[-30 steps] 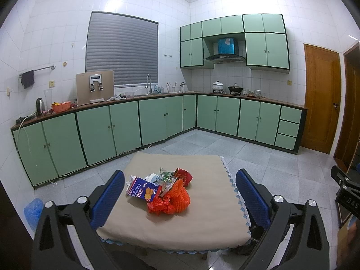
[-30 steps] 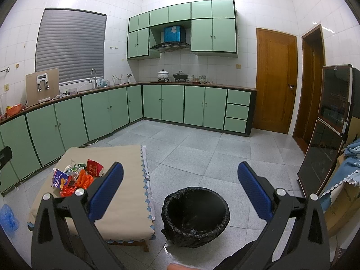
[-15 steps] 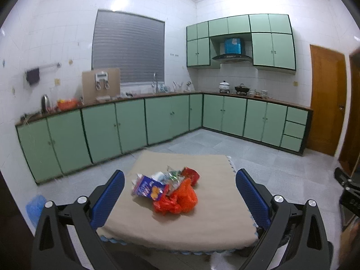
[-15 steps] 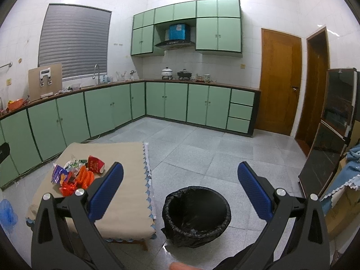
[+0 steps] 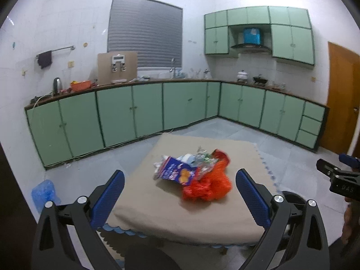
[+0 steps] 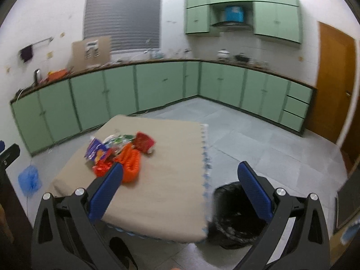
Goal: Collect trash
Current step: 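Reach the right gripper to the pile and grasp an orange foam net, then grasp the red plastic bag with the left gripper while the right holds the orange net, then carry both items to the black bin and release them inside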
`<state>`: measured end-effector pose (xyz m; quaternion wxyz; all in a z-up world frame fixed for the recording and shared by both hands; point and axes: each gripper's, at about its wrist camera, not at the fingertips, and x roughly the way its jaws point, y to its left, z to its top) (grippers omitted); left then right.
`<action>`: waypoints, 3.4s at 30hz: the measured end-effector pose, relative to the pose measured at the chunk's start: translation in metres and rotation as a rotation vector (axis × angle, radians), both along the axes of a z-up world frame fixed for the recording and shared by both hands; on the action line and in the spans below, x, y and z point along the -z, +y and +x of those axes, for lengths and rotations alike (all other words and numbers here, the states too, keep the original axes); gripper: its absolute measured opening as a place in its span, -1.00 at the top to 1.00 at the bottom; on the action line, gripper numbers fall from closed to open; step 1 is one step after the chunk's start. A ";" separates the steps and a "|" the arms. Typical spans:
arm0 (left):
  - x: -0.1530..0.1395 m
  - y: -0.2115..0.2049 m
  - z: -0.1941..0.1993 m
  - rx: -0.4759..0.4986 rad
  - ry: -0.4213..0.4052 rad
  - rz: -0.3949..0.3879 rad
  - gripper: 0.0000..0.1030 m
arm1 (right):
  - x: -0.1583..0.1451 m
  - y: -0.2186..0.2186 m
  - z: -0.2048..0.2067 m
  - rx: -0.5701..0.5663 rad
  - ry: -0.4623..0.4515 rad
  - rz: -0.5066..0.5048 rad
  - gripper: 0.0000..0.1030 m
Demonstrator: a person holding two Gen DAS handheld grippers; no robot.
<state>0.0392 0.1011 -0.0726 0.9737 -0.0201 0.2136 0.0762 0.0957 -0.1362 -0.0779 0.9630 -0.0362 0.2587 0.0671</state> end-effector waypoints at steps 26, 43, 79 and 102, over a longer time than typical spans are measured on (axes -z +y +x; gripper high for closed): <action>0.110 0.038 0.121 0.041 0.133 -0.056 -0.88 | 0.156 0.135 0.219 -0.311 0.364 0.106 0.57; 0.154 -0.012 0.160 0.144 0.179 -0.035 -0.88 | 0.098 0.077 0.186 -0.311 0.224 0.199 0.80; 0.042 0.008 0.151 0.260 0.058 -0.108 0.88 | 0.038 -0.012 0.126 -0.214 0.112 0.295 0.80; 0.057 -0.235 0.204 0.713 0.133 -0.100 0.88 | 0.082 -0.211 0.054 0.204 0.133 0.238 0.80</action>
